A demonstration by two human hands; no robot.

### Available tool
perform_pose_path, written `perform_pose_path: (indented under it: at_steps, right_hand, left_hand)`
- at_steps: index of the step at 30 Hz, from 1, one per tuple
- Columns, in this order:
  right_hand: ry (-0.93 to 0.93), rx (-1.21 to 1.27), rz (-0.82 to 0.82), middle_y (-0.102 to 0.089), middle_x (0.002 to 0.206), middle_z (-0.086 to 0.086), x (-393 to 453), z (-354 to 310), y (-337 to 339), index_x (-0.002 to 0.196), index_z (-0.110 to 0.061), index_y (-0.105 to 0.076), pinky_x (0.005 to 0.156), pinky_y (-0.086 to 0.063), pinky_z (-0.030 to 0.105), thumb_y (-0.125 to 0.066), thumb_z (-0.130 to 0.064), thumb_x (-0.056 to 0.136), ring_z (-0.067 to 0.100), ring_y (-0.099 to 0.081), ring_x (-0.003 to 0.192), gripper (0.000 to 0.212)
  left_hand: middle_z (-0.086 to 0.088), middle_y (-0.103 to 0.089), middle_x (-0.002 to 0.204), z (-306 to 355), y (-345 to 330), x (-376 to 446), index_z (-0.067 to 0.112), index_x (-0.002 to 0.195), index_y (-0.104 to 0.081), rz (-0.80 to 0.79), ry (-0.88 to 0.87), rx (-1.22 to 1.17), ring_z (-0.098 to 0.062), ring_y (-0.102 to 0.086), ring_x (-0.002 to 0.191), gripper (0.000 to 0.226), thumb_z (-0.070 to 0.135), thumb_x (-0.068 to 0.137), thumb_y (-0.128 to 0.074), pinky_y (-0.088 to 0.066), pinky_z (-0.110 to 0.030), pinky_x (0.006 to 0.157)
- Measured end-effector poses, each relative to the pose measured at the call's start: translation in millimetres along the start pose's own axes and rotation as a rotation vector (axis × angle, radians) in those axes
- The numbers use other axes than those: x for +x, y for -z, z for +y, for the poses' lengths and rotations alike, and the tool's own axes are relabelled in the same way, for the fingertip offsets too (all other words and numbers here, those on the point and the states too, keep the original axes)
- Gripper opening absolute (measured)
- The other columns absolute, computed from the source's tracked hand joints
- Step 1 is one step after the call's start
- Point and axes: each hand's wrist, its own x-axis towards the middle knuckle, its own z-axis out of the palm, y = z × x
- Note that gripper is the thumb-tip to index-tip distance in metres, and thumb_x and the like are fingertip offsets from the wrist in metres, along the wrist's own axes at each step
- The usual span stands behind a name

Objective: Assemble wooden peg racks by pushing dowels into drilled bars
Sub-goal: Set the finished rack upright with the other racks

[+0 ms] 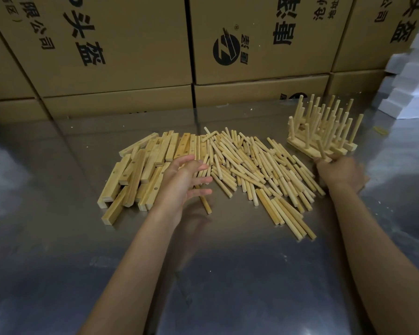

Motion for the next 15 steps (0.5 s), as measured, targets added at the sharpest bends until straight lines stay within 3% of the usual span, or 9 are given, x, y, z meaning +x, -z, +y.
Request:
perform_pose_path:
  at_steps: [5, 15]
  right_hand:
    - [-0.006, 0.013, -0.003, -0.067, 0.111, 0.017, 1.5, -0.3, -1.0, 0.119, -0.017, -0.070, 0.103, -0.032, 0.045, -0.059, -0.050, 0.094, 0.036, -0.052, 0.119, 0.043]
    - [-0.023, 0.159, 0.039, -0.067, 0.121, 0.012, -4.1, -3.1, 3.6, 0.118, -0.023, -0.069, 0.106, -0.030, 0.042, -0.061, -0.042, 0.095, 0.034, -0.053, 0.123, 0.031]
  left_hand:
    - [-0.009, -0.071, 0.117, 1.9, 1.7, 1.4, 0.016, 0.133, -0.054, 0.011, 0.006, -0.018, -0.025, -0.075, 0.093, 0.035, 0.019, 0.099, -0.060, -0.063, -0.038, 0.069]
    - [-0.010, -0.072, 0.116, 3.3, 5.7, 3.6, 0.016, 0.131, -0.055, 0.025, 0.008, -0.042, -0.024, -0.076, 0.091, 0.033, 0.018, 0.099, -0.061, -0.061, -0.035, 0.064]
